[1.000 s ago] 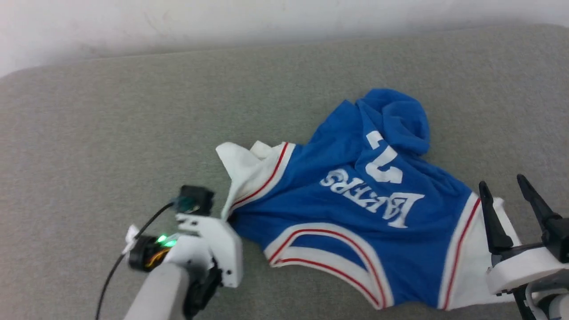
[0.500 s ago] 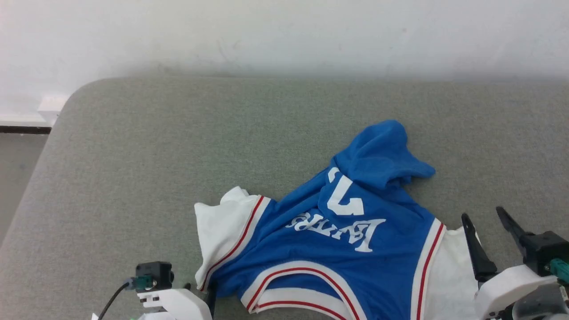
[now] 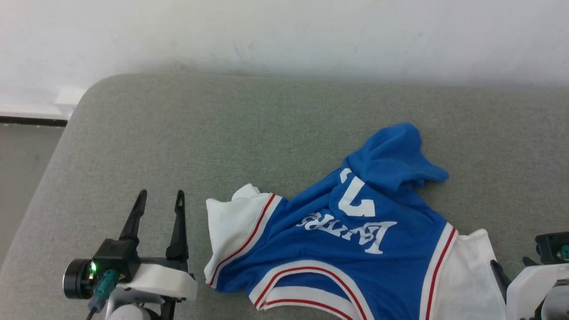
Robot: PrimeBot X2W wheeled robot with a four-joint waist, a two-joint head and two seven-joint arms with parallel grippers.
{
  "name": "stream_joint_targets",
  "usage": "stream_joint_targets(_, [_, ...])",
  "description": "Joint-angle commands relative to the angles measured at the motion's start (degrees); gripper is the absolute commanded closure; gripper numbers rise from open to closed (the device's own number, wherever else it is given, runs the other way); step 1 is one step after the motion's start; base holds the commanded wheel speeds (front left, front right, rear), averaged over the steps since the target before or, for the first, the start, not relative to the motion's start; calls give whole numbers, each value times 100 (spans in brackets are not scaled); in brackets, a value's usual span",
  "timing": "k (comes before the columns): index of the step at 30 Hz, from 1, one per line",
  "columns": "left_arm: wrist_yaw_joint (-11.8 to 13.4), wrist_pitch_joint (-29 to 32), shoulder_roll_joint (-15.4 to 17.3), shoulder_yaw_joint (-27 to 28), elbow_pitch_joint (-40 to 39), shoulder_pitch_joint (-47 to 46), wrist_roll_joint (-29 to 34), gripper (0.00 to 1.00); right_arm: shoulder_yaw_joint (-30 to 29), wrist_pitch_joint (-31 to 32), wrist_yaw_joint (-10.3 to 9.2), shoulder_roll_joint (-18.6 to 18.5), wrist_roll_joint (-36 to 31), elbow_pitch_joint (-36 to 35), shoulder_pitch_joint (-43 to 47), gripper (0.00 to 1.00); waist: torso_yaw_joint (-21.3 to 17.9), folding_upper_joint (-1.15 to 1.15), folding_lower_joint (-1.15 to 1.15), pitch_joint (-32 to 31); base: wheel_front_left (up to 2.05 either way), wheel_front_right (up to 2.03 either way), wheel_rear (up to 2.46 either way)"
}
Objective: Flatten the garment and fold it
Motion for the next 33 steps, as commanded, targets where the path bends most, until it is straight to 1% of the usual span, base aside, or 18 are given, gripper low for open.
stream_joint_targets(1, [58, -37, -25, -2, -40, -101, 133, 0, 24, 161, -10, -63, 60, 54, -99, 0, 76, 0, 0, 96, 0, 0, 0])
stream_joint_targets(4, [47, -44, -151, -1, -264, -112, 313, 0, 139, 487, -10, -171, 242, 268, -165, 0, 154, 0, 0, 203, 0, 0, 0])
stream_joint_targets(7, [9, -46, -232, -27, -297, -58, 456, 0, 242, 624, -10, -232, 420, 483, -190, 0, 208, 0, 0, 297, 0, 0, 0])
stream_joint_targets(8, [-4, -46, -260, -20, -309, -54, 477, 0, 279, 659, -10, -239, 476, 539, -195, 51, 217, 0, 0, 325, 0, 0, 0])
stream_joint_targets(9, [-19, -46, -285, -9, -308, -50, 487, 0, 309, 670, -10, -256, 525, 584, -202, 100, 220, 0, 0, 350, 0, 0, 0])
stream_joint_targets(14, [-100, -47, -372, 37, -241, -59, 537, 0, 240, 532, -10, -469, 598, 740, -275, 100, 191, 0, 0, 437, 0, 0, 0])
stream_joint_targets(21, [-203, -47, -460, 38, -106, -115, 605, 0, -283, 355, -10, -968, 501, 919, -583, 100, 45, 0, 0, 421, 0, 0, 0])
stream_joint_targets(25, [-266, -47, -509, 4, 10, -141, 608, 0, -684, 269, -10, -1196, 395, 1122, -698, 100, 0, 0, 0, 412, 0, 0, 0])
stream_joint_targets(28, [-313, -48, -536, -16, 75, -151, 611, 0, -1006, 155, -10, -1220, 290, 1337, -756, 100, -14, 0, 0, 409, 0, 0, 0])
stream_joint_targets(31, [-364, -48, -564, -57, 156, -145, 608, 0, -1226, -90, -10, -1150, 112, 1526, -828, 100, -25, 0, 0, 415, 0, 0, 0])
stream_joint_targets(32, [-393, -48, -572, -74, 197, -140, 597, 0, -1234, -208, -10, -1097, 72, 1567, -848, 10, -28, 0, 0, 409, 0, 0, 0])
stream_joint_targets(33, [-425, -48, -580, -86, 246, -131, 570, 0, -1235, -327, -10, -1034, 49, 1596, -869, 0, -34, 0, 0, 401, 0, 0, 0])
